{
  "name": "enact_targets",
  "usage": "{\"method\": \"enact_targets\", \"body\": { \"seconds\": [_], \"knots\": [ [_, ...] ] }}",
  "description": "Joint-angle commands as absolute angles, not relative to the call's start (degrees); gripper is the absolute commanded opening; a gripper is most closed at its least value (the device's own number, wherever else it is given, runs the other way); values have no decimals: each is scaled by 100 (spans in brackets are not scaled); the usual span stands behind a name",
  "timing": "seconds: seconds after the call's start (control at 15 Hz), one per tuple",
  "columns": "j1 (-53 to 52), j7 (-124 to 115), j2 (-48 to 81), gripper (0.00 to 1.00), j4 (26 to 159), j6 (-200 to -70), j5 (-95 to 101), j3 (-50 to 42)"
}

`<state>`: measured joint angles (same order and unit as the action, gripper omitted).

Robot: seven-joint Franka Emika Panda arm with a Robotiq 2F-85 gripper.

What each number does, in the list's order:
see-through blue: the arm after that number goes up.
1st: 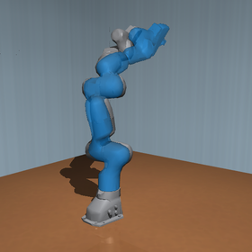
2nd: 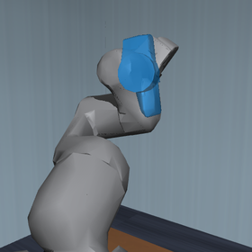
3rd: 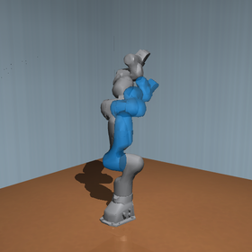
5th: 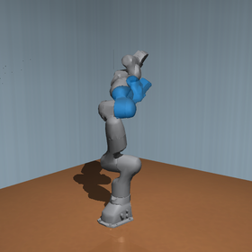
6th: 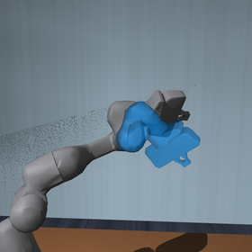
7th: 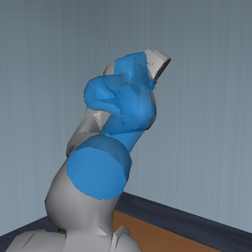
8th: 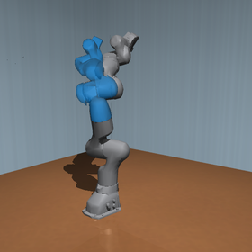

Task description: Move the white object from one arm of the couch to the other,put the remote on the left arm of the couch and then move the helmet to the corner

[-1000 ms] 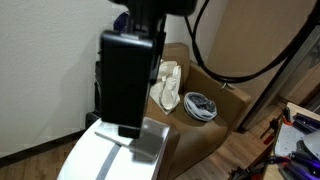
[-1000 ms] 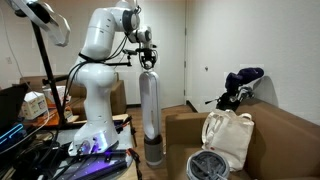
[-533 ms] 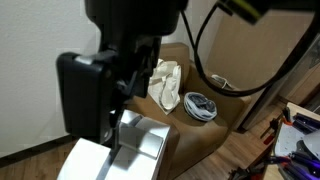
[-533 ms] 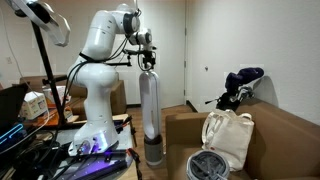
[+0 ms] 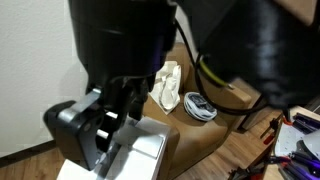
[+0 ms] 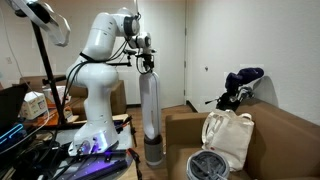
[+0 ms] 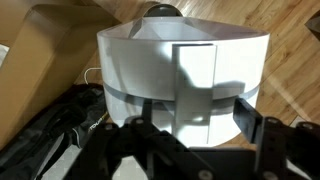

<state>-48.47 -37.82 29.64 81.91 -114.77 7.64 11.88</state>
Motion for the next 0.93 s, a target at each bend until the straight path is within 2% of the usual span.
{"method": "enact_targets", "body": {
  "seconds": [0.0, 0.4, 0.47, 0.87],
  "knots": [
    [-4966, -3963, 3075, 53, 8013, -11475, 775, 1099],
    [-4978, -3950, 3074, 14, 7936, -11484, 759, 1052],
    [-4979, -3954, 3069, 11, 7935, -11478, 767, 1046],
    [-4988, -3956, 2889, 11, 7963, -11368, 857, 998]
  ]
}}
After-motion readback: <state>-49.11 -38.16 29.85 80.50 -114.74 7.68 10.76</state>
